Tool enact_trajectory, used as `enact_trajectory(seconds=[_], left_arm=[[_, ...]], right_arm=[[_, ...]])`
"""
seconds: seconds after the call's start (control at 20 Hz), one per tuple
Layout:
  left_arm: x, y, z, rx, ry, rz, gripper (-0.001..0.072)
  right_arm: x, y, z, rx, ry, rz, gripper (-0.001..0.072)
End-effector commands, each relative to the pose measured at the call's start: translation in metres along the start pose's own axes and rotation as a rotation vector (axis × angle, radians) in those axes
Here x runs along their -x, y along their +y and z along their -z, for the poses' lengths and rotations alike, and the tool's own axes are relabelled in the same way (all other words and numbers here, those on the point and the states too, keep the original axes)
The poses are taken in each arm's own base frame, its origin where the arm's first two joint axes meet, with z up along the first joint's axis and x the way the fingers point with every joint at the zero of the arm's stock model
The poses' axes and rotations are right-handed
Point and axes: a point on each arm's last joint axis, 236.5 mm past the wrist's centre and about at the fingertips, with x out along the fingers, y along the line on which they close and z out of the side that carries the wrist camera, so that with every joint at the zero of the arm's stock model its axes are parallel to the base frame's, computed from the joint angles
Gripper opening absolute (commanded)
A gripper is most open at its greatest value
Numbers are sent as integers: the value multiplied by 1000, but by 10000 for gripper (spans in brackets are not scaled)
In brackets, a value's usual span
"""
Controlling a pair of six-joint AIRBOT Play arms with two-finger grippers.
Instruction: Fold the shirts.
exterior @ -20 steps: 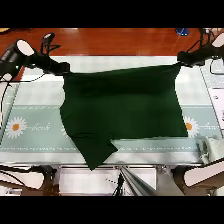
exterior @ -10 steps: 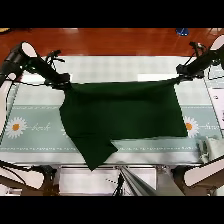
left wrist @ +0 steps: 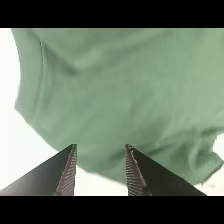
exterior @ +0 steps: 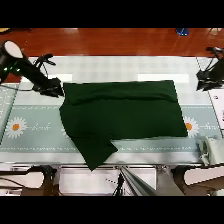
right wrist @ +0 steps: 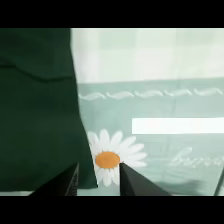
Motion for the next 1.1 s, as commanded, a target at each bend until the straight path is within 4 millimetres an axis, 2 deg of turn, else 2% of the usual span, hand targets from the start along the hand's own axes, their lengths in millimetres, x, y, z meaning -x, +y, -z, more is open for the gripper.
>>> enact_trajectory(seconds=[0.0, 0.1, 0.15, 0.2, 0.3, 0.4, 0.5, 0.65, 0.9, 1.05], left_arm=[[-11, 4, 58, -2, 9, 9, 412], [-27, 10, 92, 60, -52, 35, 412], [-35, 11, 109, 101, -70, 56, 444], [-44, 11, 126, 138, -80, 88, 569], [-64, 5, 155, 172, -55, 147, 571], [-82, -1, 170, 193, -13, 187, 571], [-95, -11, 170, 219, -17, 235, 571], [-112, -28, 162, 235, -33, 288, 571], [-146, -38, 169, 183, 64, 247, 571], [-160, -37, 163, 184, 60, 222, 571]], right_arm=[[20, -13, 19, -21, -7, -21, 346], [19, -8, 17, -1, -45, -96, 432], [12, -7, 18, -10, -49, -127, 433], [4, -5, 20, -22, -48, -156, 434], [-14, 5, 22, -21, -49, -232, 434], [-29, 11, 23, -20, -51, -267, 447], [-39, 11, 24, -26, -56, -265, 447], [-38, 6, 14, -41, -137, -235, 447], [-30, 2, 7, -43, -209, -207, 447], [-30, 3, 7, -43, -209, -211, 447]])
